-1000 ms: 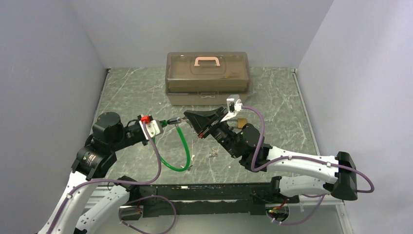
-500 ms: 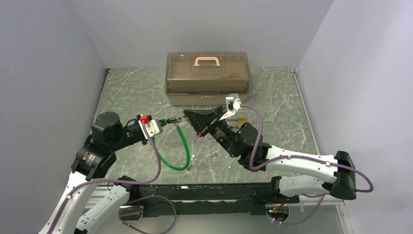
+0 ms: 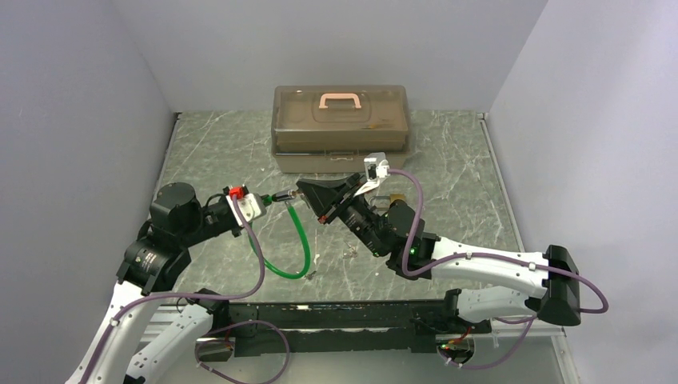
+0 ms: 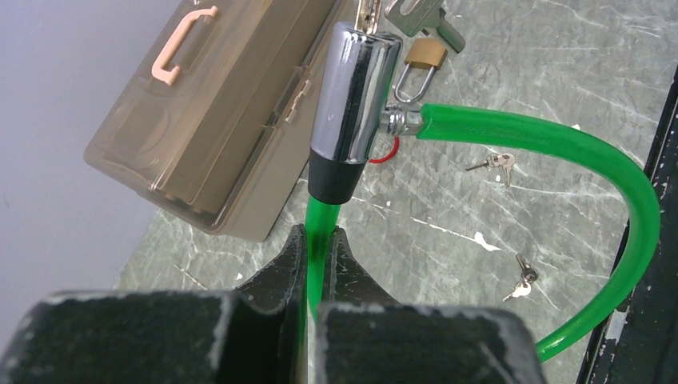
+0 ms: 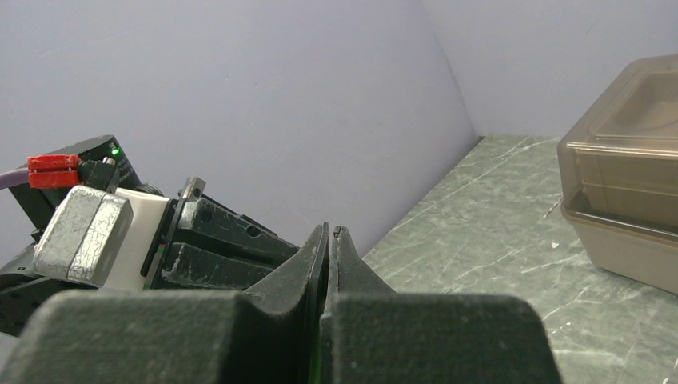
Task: Unlock with the key
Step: Unlock the lock.
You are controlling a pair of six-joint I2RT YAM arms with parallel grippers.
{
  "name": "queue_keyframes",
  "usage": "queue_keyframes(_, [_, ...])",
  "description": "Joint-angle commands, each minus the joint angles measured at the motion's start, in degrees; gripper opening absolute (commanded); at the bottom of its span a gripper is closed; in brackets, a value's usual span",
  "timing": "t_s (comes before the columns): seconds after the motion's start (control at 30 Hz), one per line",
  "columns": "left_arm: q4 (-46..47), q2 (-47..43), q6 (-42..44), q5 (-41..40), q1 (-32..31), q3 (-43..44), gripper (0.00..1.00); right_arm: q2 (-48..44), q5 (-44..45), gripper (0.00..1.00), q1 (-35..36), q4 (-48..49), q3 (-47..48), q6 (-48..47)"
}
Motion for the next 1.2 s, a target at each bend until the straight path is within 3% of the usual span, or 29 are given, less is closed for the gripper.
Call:
queue_keyframes(0.0, [5.9,0.1,-2.4,1.7,0.4,4.3,0.00,1.3,-2.3,0.00,0.4,-1.6,1.8,1.5])
queue_keyframes(0.63, [6.2,0.9,-3.6,2.0,1.6,6.9,0.00,2.8,-6.2,0.01,0.6,-8.3,-0.2,2.7])
queue_keyframes(0.93, [5.0,1.1,-2.8,2.1,1.9,6.8,0.00,-2.2,-9.6,0.56,0.2,-12.9,2.5,-2.7])
queue_keyframes(1.03, [4.3,1.1,-2.5,2.5,2.0,6.8,0.00,-5.4,-10.3,0.64,-0.6,-15.9,3.7,-5.7])
queue_keyframes(1.17, [3.8,1.1,-2.1,2.6,2.1,7.1,0.00,-8.6,-10.5,0.68,-1.1,-21.8,6.4,-10.6])
